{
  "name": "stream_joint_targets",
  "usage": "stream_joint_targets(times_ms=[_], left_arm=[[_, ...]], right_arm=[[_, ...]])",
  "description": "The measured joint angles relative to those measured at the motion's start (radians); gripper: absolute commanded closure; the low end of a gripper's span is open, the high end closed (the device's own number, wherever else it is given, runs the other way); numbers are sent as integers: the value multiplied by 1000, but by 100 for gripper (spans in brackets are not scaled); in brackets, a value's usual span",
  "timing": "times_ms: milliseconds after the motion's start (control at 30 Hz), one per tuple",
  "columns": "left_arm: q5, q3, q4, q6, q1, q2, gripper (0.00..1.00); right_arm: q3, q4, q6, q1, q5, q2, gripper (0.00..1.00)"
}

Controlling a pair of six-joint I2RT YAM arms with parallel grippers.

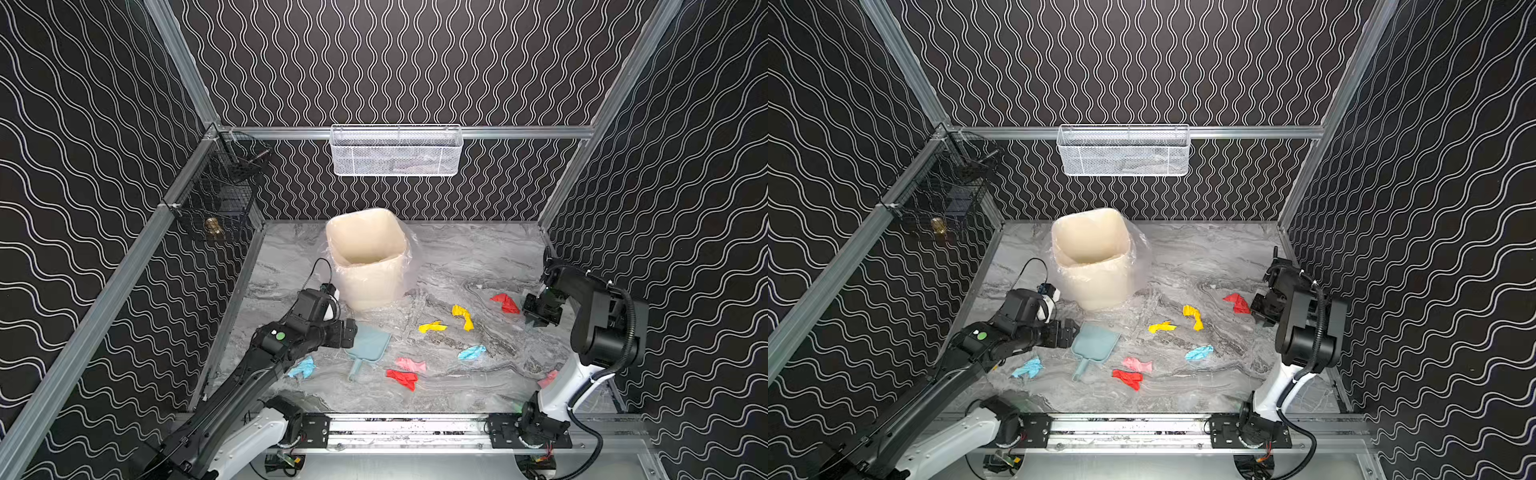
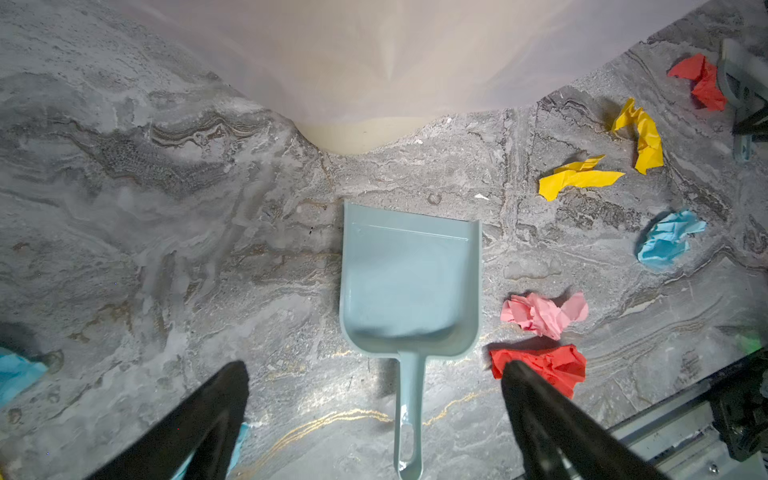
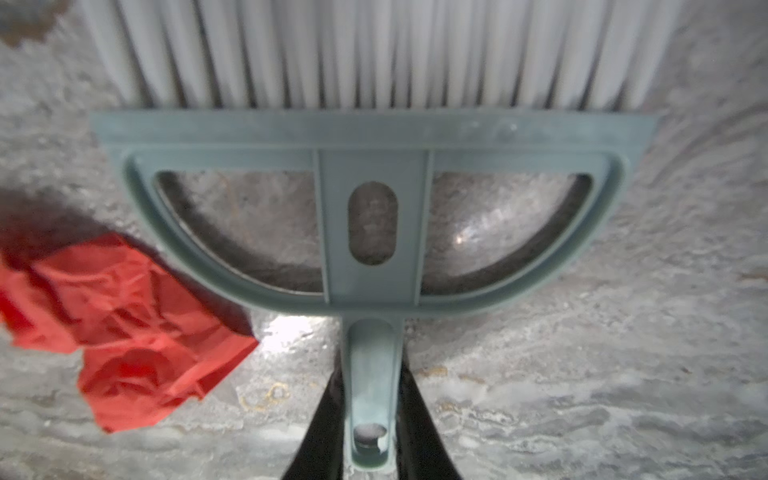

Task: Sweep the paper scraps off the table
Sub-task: 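Lift the teal brush with the right gripper while the left arm rises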

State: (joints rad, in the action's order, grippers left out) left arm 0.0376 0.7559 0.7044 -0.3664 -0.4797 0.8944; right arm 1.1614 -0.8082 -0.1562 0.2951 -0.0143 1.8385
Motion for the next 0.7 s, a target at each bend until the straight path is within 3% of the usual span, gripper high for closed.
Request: stream_joint_targets(times_ms=[467, 700], left_arm=[[45, 81, 7, 10, -43, -10, 1], [45, 303, 39, 33, -85, 72, 1]], right_arm=[[95, -36, -9, -2, -29, -194, 88], [216, -93, -13, -68, -30, -305, 88]])
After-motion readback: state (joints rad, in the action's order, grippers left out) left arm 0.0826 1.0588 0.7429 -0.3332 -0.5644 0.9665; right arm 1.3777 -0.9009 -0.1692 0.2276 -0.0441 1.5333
